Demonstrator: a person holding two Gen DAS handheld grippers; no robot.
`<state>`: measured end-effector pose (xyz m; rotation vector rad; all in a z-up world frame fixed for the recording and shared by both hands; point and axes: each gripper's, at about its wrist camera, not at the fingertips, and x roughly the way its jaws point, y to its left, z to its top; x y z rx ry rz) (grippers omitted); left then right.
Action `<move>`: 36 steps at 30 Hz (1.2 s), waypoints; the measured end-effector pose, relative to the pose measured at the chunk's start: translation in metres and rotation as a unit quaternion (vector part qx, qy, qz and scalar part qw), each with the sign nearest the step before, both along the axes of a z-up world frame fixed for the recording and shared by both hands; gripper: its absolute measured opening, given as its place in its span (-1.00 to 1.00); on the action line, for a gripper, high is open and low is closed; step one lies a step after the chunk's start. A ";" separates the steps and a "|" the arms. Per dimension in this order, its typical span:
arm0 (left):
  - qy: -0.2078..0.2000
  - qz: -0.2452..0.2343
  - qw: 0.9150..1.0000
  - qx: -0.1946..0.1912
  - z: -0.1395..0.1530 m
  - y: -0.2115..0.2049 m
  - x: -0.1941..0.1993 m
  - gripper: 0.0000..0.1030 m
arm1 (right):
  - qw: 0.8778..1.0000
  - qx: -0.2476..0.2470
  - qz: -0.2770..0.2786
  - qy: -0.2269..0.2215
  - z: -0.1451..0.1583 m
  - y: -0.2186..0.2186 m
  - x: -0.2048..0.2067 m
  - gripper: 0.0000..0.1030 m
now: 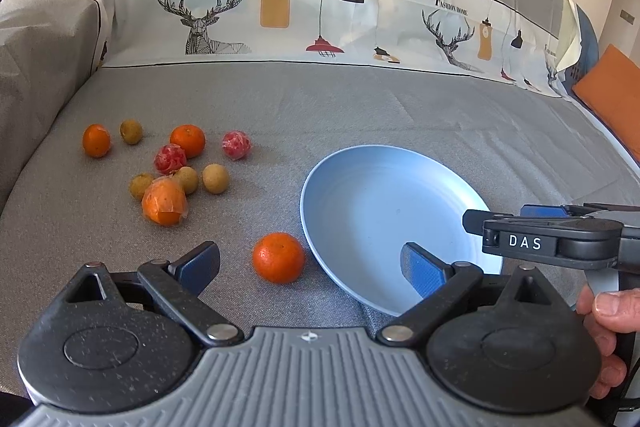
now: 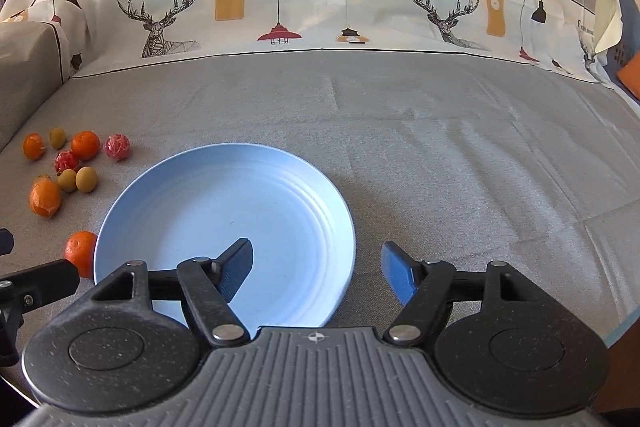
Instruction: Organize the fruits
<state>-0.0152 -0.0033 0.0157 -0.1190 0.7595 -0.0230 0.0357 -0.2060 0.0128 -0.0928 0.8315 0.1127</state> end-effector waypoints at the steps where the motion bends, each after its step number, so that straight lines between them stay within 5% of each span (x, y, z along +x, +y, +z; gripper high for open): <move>1: 0.000 0.000 1.000 0.000 0.000 0.000 0.000 0.91 | 1.000 0.000 0.000 -0.001 0.000 0.000 0.000 0.41; 18: 0.000 -0.001 1.000 0.002 -0.003 -0.001 0.000 0.91 | 1.000 0.016 0.005 -0.006 0.007 0.001 0.000 0.40; 36: 0.000 -0.001 1.000 0.001 -0.003 -0.001 0.000 0.91 | 0.997 0.018 -0.008 -0.069 0.018 0.000 -0.006 0.36</move>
